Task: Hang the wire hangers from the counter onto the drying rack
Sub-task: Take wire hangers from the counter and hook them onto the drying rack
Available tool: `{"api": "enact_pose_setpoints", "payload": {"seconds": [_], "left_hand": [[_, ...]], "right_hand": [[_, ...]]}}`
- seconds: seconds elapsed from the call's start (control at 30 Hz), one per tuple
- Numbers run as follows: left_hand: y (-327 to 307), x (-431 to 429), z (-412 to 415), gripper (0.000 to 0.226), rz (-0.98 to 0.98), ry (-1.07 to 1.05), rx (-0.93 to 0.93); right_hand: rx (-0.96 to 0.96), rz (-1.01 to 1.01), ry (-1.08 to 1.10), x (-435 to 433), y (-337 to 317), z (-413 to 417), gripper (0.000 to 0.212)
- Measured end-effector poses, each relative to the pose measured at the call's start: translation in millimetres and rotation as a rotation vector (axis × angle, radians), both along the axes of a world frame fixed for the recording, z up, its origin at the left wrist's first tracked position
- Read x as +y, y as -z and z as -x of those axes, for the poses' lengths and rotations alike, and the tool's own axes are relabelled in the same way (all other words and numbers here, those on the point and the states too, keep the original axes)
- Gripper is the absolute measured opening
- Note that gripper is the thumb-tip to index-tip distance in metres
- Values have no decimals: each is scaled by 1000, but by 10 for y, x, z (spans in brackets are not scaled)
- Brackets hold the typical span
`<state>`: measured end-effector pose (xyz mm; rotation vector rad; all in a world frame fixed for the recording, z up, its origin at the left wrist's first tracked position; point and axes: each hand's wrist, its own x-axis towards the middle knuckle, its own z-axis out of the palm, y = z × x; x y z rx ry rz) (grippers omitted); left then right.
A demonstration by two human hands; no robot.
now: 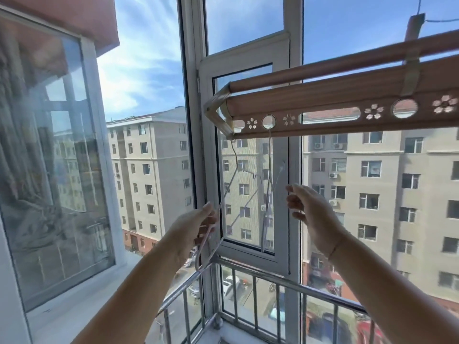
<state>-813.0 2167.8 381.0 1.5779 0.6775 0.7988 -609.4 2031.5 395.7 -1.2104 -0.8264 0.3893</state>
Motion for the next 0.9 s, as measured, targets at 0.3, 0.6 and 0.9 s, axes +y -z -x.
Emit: {"api": "enact_pose_setpoints", "payload": {"seconds": [0.3, 0.6, 0.9], "left_hand": [[1333, -24, -349, 39, 134, 106, 131], [1471, -1106, -1482, 67, -50, 560, 174], [1492, -2769, -2616, 64, -124, 922, 84]], "right_hand": [[-209, 126, 107, -486, 868, -297, 60], [-245, 306, 340, -1565, 1359, -676, 84], [-166, 398, 668, -3467, 1552, -1307, 85]]}}
